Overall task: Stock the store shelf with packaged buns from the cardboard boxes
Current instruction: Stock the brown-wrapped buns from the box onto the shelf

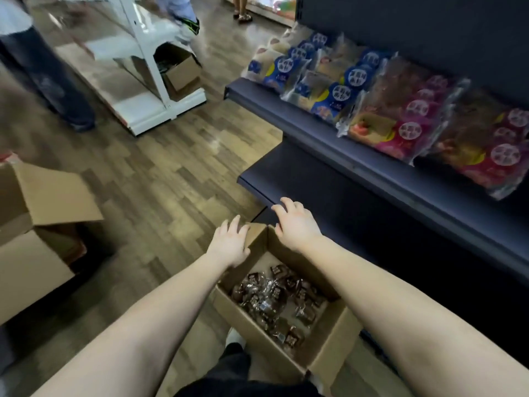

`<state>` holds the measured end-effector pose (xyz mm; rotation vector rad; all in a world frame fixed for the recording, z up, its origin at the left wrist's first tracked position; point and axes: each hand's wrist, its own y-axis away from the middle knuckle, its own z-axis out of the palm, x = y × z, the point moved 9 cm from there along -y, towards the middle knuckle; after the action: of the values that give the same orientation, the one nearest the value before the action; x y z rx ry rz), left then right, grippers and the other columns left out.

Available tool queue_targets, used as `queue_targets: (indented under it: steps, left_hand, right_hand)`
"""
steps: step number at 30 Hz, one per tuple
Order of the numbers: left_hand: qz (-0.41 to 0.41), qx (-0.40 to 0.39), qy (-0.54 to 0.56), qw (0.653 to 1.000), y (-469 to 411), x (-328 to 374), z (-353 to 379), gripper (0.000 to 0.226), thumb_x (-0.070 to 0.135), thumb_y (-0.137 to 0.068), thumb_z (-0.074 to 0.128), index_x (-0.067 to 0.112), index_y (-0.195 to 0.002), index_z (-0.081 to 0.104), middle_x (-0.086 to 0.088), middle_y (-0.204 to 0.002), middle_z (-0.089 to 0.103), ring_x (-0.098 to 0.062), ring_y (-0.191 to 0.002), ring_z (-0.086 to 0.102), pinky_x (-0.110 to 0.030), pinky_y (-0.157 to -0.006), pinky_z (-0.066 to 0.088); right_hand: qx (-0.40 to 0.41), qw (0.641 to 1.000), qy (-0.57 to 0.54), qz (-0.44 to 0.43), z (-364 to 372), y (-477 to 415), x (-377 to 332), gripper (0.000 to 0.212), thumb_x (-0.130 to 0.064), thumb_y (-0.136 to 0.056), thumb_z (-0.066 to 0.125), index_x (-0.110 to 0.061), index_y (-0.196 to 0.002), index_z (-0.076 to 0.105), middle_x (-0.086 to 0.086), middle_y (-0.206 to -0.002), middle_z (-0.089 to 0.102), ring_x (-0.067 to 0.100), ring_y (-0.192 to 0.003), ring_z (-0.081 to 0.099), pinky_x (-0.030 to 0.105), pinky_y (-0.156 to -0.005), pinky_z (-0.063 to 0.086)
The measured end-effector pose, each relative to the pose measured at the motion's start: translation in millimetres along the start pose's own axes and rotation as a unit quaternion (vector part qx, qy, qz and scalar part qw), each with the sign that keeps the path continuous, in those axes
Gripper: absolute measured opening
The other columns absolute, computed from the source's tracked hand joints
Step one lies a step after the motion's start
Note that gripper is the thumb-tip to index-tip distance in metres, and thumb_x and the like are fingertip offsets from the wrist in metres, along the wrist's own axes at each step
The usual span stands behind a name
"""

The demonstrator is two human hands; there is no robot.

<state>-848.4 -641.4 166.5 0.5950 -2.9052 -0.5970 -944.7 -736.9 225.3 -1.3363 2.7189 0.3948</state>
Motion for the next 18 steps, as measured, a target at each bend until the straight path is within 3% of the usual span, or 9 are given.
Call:
queue_targets:
  steps: [7, 13, 18]
  left_hand:
    - [0.019, -0.102, 0.057, 0.993, 11.5, 19.7, 92.0, 0.064, 0.034, -0.092, 0.045, 0.015, -0.149, 0.022, -0.016, -0.156, 0.012, -0.038, -0.141, 0.016, -0.043, -0.116, 0.017]
    - [0.047, -0.206, 0.075, 0.975, 14.1, 38.7, 183.2, 0.063, 0.033, -0.096, 0.043, 0.011, -0.150, 0.020, -0.015, -0.158, 0.009, -0.034, -0.144, 0.010, -0.039, -0.118, 0.009]
    - [0.030, -0.253, 0.090, 0.963, -19.7, 34.7, 254.7, 0.064, 0.033, -0.097, 0.045, 0.015, -0.151, 0.016, -0.013, -0.159, 0.006, -0.035, -0.145, 0.008, -0.041, -0.118, 0.012]
  right_hand:
    - [-0.114, 0.988, -0.053, 0.091, 95.4, 19.2, 21.4, 0.060, -0.027, -0.093, 0.047, -0.021, -0.148, 0.023, 0.009, -0.154, 0.018, 0.035, -0.135, 0.026, 0.047, -0.107, 0.030]
    - [-0.208, 0.958, -0.096, 0.171, 198.1, 38.7, 51.8, 0.063, -0.025, -0.092, 0.049, -0.022, -0.148, 0.020, 0.005, -0.155, 0.014, 0.033, -0.137, 0.023, 0.045, -0.109, 0.030]
    - [-0.252, 0.943, -0.113, 0.184, 287.3, 33.9, 67.9, 0.067, -0.018, -0.091, 0.051, -0.024, -0.149, 0.019, 0.003, -0.156, 0.013, 0.031, -0.139, 0.021, 0.046, -0.111, 0.028]
